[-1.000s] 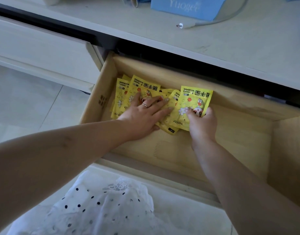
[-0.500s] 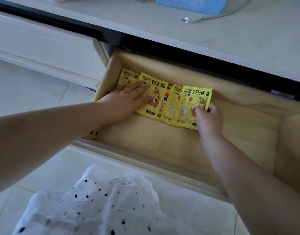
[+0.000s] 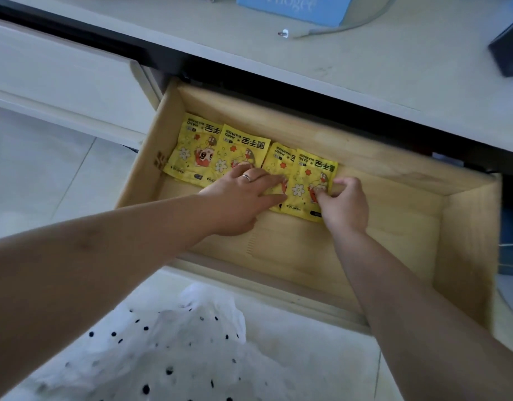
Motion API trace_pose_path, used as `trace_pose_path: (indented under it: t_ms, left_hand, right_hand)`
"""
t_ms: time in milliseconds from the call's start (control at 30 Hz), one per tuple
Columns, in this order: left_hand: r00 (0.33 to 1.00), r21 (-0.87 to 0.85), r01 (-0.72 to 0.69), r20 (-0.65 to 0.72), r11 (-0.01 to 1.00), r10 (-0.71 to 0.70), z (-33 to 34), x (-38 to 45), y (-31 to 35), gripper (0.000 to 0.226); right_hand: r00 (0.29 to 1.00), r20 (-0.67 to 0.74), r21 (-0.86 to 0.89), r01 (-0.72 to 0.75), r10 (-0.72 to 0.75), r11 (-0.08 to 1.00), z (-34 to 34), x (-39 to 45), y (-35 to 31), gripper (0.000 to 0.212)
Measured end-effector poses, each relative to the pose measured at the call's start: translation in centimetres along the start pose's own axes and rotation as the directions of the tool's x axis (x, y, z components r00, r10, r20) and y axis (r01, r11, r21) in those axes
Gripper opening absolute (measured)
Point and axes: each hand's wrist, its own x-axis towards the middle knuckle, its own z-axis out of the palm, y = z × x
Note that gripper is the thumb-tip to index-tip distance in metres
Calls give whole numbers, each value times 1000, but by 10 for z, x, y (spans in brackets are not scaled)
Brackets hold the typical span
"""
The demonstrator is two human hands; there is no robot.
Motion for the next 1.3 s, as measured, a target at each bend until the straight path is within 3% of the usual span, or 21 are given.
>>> trace_pose_path:
  t_ms: [133, 200, 267, 333, 500, 567, 767, 933, 1100, 1300]
  left_hand:
    - [994, -232, 111, 39, 966, -105, -20, 0, 11, 63]
    - [977, -511, 191, 17, 838, -213, -36, -5, 12, 53]
    - [941, -794, 247, 60, 556, -333, -55, -18, 13, 44]
    - [890, -942, 255, 140, 220, -433, -76, -42, 14, 39]
    - [712, -936, 177, 334, -303, -617, -140, -139, 21, 23]
    - [647, -897, 128, 398, -423, -651, -172, -186, 26, 25]
    - [538, -853, 53, 462, -519, -705, -269, -327, 53, 17]
    - [419, -825, -16, 507, -565, -753, -321, -447, 98, 20]
    - [232, -761, -185, 580, -621, -781, -338, -565, 160, 21]
    - [-50, -663, -415, 700, -622, -713, -323, -699, 246, 26]
  right_hand:
    - [999, -47, 115, -14, 20, 993, -11, -8, -8, 37]
    - [997, -73, 203, 47, -33, 978, -20, -17, -17, 32]
    - [992, -43, 226, 125, -118, 966, -33, -32, -28, 30]
    - [983, 17, 241, 172, -181, 955, -52, -54, -46, 28]
    - [958, 159, 257, 195, -240, 947, -116, -133, -102, 22]
    - [945, 202, 240, 209, -259, 948, -146, -168, -127, 23]
    - [894, 329, 213, 244, -304, 946, -238, -277, -203, 20]
    - [762, 510, 181, 360, -400, 915, -301, -375, -251, 20]
    - [540, 689, 177, 522, -484, 835, -325, -480, -288, 24]
    - [204, 849, 247, 662, -487, 707, -307, -629, -306, 22]
